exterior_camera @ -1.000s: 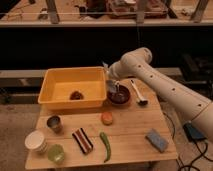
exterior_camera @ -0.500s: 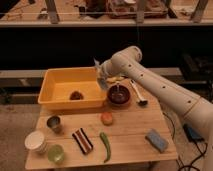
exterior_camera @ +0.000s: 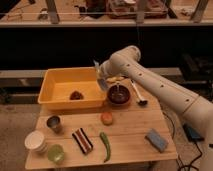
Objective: Wipe tray with towel
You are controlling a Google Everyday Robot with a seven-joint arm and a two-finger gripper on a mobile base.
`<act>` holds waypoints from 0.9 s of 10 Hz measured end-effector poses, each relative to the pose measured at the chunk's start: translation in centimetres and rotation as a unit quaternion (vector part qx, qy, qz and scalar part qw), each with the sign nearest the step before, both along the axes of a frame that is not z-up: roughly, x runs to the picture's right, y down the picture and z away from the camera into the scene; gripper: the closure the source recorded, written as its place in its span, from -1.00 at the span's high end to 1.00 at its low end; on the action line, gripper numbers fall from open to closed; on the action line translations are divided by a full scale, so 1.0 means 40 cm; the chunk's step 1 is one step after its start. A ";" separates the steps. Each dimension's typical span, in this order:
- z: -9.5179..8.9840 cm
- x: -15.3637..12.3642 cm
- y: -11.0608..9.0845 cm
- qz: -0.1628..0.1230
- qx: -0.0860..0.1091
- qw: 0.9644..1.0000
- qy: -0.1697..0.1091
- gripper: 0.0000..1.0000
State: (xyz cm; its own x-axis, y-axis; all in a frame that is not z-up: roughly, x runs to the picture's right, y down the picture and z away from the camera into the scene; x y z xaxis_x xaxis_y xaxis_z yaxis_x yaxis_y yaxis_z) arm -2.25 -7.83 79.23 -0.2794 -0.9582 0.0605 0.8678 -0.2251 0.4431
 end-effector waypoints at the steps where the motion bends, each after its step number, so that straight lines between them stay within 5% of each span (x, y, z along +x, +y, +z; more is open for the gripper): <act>1: 0.035 -0.015 0.012 -0.022 -0.004 1.000 0.006 -1.00; 6: 0.151 -0.057 0.065 -0.049 -0.026 0.998 0.014 -1.00; 9: 0.188 -0.095 0.026 -0.072 -0.030 0.997 0.012 -1.00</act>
